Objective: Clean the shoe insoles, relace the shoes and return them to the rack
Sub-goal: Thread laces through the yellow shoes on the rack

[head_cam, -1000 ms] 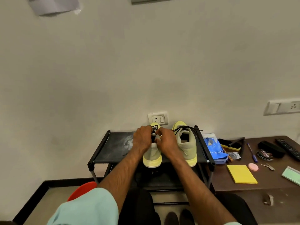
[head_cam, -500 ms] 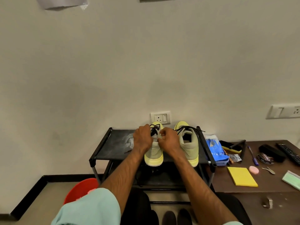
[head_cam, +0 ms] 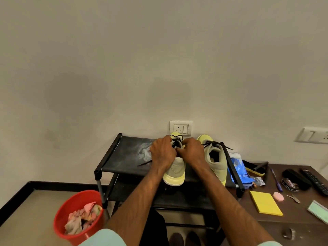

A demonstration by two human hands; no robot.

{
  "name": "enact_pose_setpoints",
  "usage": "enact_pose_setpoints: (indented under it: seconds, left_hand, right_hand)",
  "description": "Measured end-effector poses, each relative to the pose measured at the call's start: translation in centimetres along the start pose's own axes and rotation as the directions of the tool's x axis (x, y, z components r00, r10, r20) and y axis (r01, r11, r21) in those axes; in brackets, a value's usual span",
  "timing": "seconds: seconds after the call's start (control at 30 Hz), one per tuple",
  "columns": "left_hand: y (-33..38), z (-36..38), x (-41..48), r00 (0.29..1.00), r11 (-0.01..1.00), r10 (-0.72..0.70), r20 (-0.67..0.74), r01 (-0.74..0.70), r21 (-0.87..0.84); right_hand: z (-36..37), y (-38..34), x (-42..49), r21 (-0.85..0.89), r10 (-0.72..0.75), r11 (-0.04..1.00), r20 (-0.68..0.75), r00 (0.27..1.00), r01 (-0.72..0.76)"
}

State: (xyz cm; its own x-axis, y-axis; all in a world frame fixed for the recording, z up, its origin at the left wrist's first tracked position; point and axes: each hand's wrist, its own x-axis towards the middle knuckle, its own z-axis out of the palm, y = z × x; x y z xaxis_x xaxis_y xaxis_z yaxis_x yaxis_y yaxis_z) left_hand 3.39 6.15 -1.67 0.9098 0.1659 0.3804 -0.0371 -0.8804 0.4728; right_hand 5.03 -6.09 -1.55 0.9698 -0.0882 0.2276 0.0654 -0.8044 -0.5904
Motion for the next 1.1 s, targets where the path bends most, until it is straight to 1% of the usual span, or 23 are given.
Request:
enact_pose_setpoints:
  seconds: [0.13, 0.23, 0.3, 0.37, 0.4, 0.43, 0.5, 0.57, 0.63, 0.67, 0.73, 0.8, 0.83, 0.9, 0.97, 1.03, 1.1]
  left_hand:
    - [-0.3, -0.1, 0.0, 1.0, 1.0, 0.02, -0.002, -0.02, -0.009]
    - [-0.4, -0.4, 0.0, 1.0, 0.999, 0.007, 0.02, -0.006, -0.045]
    - [-0.8, -0.7, 0.0, 0.997, 0.995, -0.023, 0.07, 0.029, -0.098]
    - [-1.6, -0.9, 0.4, 0.99, 0.979, -0.047, 0.133, 0.072, -0.189]
    - [-1.9, -0.9, 0.6, 0.985, 0.97, -0.048, 0.163, 0.085, -0.226]
    - [-2.2, -0.7, 0.8, 0.982, 0.965, -0.041, 0.182, 0.086, -0.247]
    - [-2.3, -0.6, 1.1, 0.982, 0.97, -0.026, 0.186, 0.07, -0.233]
    - [-2.0, -0.3, 1.5, 0.987, 0.98, -0.024, 0.16, 0.056, -0.193]
    - [-1.8, -0.2, 1.8, 0.983, 0.983, -0.037, 0.179, 0.068, -0.17]
    - [-1.7, -0.2, 2.0, 0.976, 0.981, -0.053, 0.209, 0.09, -0.171]
    - [-1.8, -0.4, 2.4, 0.965, 0.968, -0.073, 0.251, 0.129, -0.214]
    - [-2.4, -0.6, 3.1, 0.958, 0.939, -0.092, 0.273, 0.175, -0.297]
    - [-2.7, -0.3, 3.5, 0.956, 0.925, -0.098, 0.278, 0.19, -0.328]
    - [-3.0, -0.1, 4.2, 0.953, 0.919, -0.11, 0.281, 0.205, -0.336]
    - [-3.2, 0.4, 4.9, 0.957, 0.933, -0.06, 0.283, 0.154, -0.325]
    - [-3.2, 0.8, 5.2, 0.934, 0.929, 0.035, 0.355, 0.1, -0.355]
    - [-3.3, 0.5, 5.3, 0.9, 0.913, 0.096, 0.426, 0.091, -0.399]
  right_hand:
    - [-0.7, 0.0, -0.1, -0.052, -0.01, 0.999, 0.008, 1.0, 0.01]
    - [-1.2, 0.3, 0.0, -0.069, -0.003, 0.998, 0.053, 0.999, 0.006]
    - [-2.0, 0.3, 0.2, -0.08, 0.006, 0.997, 0.132, 0.991, 0.004]
    - [-2.8, 0.3, 0.9, -0.031, 0.013, 1.0, 0.249, 0.968, -0.005]
    - [-3.2, 0.3, 1.2, -0.001, 0.005, 1.0, 0.29, 0.957, -0.005]
    - [-3.5, 0.3, 1.3, 0.014, -0.013, 1.0, 0.298, 0.954, 0.01]
    - [-3.5, 0.5, 1.3, 0.029, -0.044, 0.999, 0.27, 0.962, 0.038]
    - [-3.1, 0.7, 1.5, 0.059, -0.056, 0.997, 0.246, 0.968, 0.042]
    - [-3.2, 0.8, 1.6, 0.089, -0.054, 0.995, 0.258, 0.965, 0.032]
    - [-3.2, 0.9, 1.9, 0.101, -0.053, 0.995, 0.276, 0.96, 0.026]
    - [-3.4, 1.1, 2.2, 0.123, -0.052, 0.992, 0.314, 0.948, 0.014]
    - [-3.5, 1.1, 2.3, 0.174, -0.062, 0.985, 0.324, 0.944, 0.005]
    - [-3.4, 1.2, 2.6, 0.214, -0.064, 0.977, 0.312, 0.948, -0.005]
    - [-3.1, 1.1, 3.3, 0.285, -0.055, 0.958, 0.25, 0.967, -0.019]
    - [-2.7, 1.0, 4.0, 0.303, -0.039, 0.953, 0.209, 0.977, -0.027]
    - [-2.2, 1.1, 4.6, 0.307, -0.032, 0.951, 0.215, 0.976, -0.037]
    - [-2.1, 1.4, 4.9, 0.318, -0.018, 0.946, 0.225, 0.974, -0.056]
